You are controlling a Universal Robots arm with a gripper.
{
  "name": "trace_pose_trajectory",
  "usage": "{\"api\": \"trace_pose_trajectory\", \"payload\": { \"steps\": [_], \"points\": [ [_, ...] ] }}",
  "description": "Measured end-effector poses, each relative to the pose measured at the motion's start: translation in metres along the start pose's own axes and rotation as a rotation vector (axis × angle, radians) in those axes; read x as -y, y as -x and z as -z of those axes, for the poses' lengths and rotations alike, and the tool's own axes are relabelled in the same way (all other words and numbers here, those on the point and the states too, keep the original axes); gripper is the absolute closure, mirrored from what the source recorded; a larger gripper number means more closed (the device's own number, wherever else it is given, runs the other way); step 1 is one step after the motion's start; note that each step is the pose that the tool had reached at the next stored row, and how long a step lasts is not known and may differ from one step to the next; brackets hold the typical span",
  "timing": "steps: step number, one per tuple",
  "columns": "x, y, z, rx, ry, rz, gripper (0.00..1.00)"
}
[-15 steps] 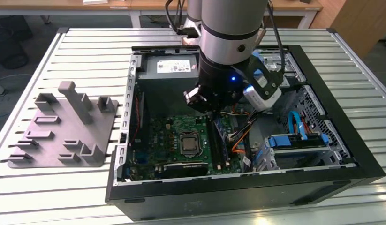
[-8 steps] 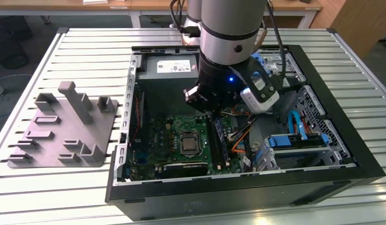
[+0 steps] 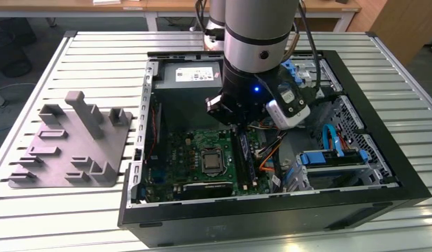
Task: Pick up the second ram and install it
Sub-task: 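Insert the second ram into the second slot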
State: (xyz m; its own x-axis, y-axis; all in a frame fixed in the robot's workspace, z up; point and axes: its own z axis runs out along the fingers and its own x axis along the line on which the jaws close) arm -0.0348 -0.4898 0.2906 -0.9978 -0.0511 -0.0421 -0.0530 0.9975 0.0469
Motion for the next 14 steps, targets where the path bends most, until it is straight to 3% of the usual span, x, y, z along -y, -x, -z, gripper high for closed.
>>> {"api": "trace_pose_trajectory", "payload": {
  "steps": [14],
  "points": [
    [0.0001,0.0013,-0.0003,0.0039,-0.0035,-0.083,0.86]
  ]
}}
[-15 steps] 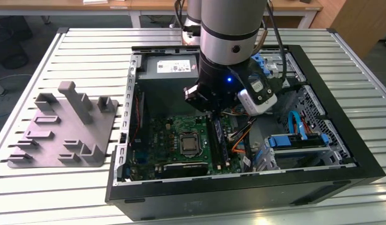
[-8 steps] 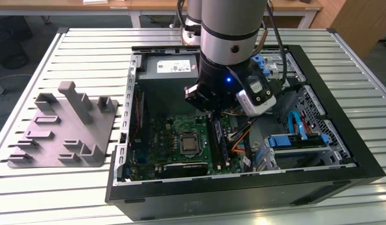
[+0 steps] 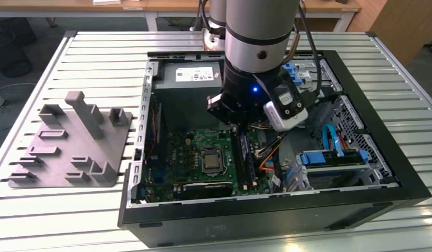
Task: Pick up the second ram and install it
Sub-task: 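Insert the second ram into the second slot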
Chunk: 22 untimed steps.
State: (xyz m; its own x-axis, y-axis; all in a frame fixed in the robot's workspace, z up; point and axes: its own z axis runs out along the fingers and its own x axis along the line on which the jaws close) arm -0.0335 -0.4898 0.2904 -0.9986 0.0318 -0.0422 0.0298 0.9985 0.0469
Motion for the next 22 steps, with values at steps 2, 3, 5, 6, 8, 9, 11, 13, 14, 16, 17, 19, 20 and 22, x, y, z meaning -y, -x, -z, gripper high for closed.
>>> {"api": "trace_pose_trajectory", "payload": {
  "steps": [2,3,5,6,8,9,11,13,14,16,17,19,20,22],
  "points": [
    [0.0,0.0001,-0.0001,0.0005,-0.0004,-0.011,0.86],
    [0.0,0.0002,-0.0001,0.0008,-0.0007,-0.017,0.86],
    [0.0,0.0004,-0.0001,0.0013,-0.0012,-0.028,0.86],
    [0.0,0.0005,-0.0002,0.0016,-0.0014,-0.033,0.86],
    [0.0,0.0008,-0.0002,0.002,-0.0019,-0.043,0.86],
    [0.0,0.001,-0.0003,0.0022,-0.0021,-0.048,0.86],
    [0.0,0.0012,-0.0004,0.0027,-0.0026,-0.059,0.86],
    [0.0,0.0017,-0.0006,0.0033,-0.003,-0.071,0.86],
    [0.0,0.0018,-0.0006,0.0035,-0.0032,-0.075,0.86],
    [0.0,0.0018,-0.0006,0.0035,-0.0033,-0.076,0.86],
    [0.0,0.0018,-0.0006,0.0036,-0.0032,-0.076,0.86],
    [0.0,0.0018,-0.0006,0.0035,-0.0033,-0.076,0.86],
    [-0.0001,0.0018,-0.0009,0.0035,-0.0033,-0.076,0.86],
    [0.0001,0.0016,-0.0016,0.0031,0.0003,-0.072,0.86]
  ]
}}
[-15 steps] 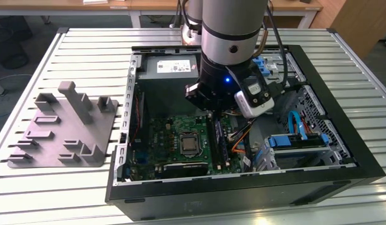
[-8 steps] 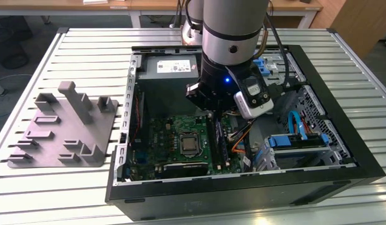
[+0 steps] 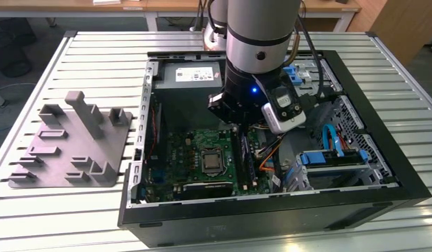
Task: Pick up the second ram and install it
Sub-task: 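Insert the second ram into the second slot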
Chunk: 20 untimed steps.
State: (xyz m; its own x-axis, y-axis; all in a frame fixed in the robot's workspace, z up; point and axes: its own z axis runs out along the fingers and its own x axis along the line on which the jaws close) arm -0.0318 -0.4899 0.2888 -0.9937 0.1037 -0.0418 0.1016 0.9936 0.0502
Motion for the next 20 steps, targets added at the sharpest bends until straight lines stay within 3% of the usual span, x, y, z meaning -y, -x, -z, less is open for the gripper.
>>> {"api": "trace_pose_trajectory", "payload": {
  "steps": [1,4,5,6,11,20],
  "points": [
    [0.0,0.0,-0.0003,-0.0008,0.0072,0.002,0.86],
    [0.0004,-0.0001,-0.0005,-0.0059,0.0564,0.003,0.86],
    [0.0007,-0.0002,-0.0005,-0.0074,0.0695,0.003,0.86],
    [0.0009,-0.0002,-0.0006,-0.0082,0.0769,0.004,0.86],
    [0.0011,-0.0003,-0.0009,-0.0122,0.0792,0.049,0.86],
    [0.0018,-0.0005,-0.0016,-0.0127,0.0795,0.055,0.86]
  ]
}}
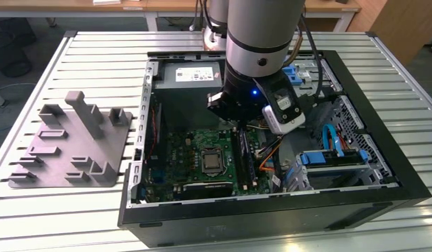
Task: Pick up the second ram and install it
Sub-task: 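Insert the second ram into the second slot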
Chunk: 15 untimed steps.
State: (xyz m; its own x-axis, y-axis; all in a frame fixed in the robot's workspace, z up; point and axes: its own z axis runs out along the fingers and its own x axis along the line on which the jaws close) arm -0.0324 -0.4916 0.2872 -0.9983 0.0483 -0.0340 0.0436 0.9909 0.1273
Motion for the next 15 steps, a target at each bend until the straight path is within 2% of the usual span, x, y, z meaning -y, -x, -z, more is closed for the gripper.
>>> {"api": "trace_pose_trajectory", "payload": {
  "steps": [15],
  "points": [
    [0.0038,-0.0002,-0.009,-0.0003,0.0001,0.002,0.86]
  ]
}}
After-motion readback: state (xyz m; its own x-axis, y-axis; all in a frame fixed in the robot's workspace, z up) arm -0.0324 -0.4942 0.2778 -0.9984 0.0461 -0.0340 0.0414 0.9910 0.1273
